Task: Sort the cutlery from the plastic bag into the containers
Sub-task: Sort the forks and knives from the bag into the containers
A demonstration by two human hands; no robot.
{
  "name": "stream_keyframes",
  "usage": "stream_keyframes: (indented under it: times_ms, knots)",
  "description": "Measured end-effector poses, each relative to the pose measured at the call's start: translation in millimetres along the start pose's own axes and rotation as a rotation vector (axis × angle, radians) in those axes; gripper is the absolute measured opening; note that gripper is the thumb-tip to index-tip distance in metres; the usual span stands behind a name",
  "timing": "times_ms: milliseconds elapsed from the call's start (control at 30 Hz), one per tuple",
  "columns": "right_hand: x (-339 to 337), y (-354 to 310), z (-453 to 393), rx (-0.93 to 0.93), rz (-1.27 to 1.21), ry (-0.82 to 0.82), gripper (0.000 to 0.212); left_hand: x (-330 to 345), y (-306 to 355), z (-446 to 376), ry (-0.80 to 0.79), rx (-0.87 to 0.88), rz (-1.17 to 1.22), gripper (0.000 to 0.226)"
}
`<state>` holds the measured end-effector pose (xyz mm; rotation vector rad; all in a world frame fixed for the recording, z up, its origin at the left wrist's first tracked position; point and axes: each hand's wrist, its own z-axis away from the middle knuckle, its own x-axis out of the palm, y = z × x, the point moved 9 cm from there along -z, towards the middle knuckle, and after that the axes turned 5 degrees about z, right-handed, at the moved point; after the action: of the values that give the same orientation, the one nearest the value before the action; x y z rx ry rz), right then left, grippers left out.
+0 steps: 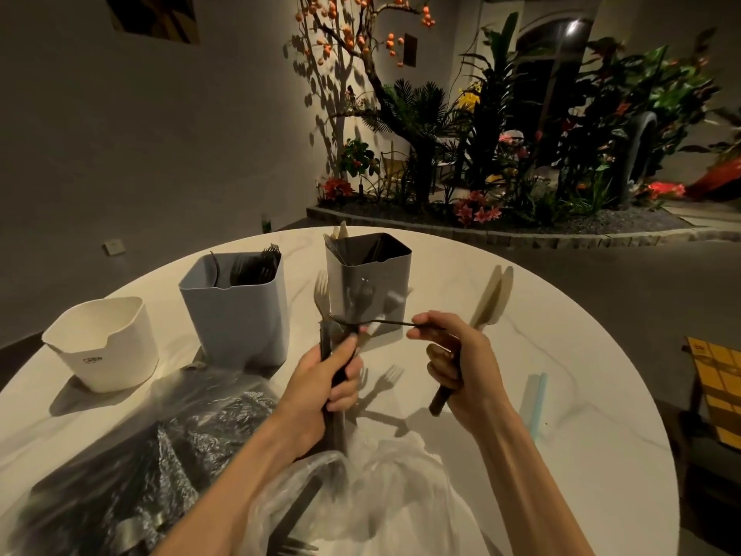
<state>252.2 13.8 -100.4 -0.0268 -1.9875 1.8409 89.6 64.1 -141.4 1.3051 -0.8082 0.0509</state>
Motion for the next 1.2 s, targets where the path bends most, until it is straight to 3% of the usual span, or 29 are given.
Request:
stream_keyframes:
  times_ms: [67, 133, 300, 400, 567, 767, 900, 1000, 1200]
  knots:
    - [10.7, -6.8, 4.2, -0.109, 0.265, -0.081, 0.015, 2.6, 7.1, 1.8, -0.021, 0.039, 0.069, 0.026]
    - [24.2, -6.1, 8.5, -0.208, 0.522, -0.151, 0.021, 2.7, 11.4, 4.0, -0.03, 0.065, 0.113, 0.022]
    - [43.1, 24.6, 9.7, -0.09, 0.772, -0.291, 0.02, 3.8, 13.3, 6.9, -0.035, 0.054, 0.077, 0.013]
    - [45.6, 17.5, 9.8, -0.185, 0.696, -0.233, 0.038, 4.7, 11.4, 7.7, -0.032, 0.04, 0.021, 0.013]
    - [36.2, 1.9, 10.5, -0.271, 0.555, -0.057, 0.034, 2.7, 14.0, 7.9, 0.025, 0.064, 0.038, 0.018]
    - [45.9, 19.5, 9.5, -0.133, 0.645, -0.176, 0.031, 8.8, 18.6, 11.7, 0.014, 0.065, 0.078, 0.029]
    - [54.9, 31.5, 12.2, -0.092, 0.754, -0.299, 0.034, -6.5, 10.9, 8.7, 0.109, 0.018, 0.021, 0.032]
    - [58.2, 35.7, 12.2, -0.101, 0.824, -0.298, 0.037, -7.7, 14.8, 6.4, 0.122, 0.032, 0.045, 0.035]
    - [63.5, 33.4, 17.6, 0.002, 0.474, -0.229, 0.045, 4.1, 69.8, 2.6, 0.067, 0.269, 0.193, 0.021]
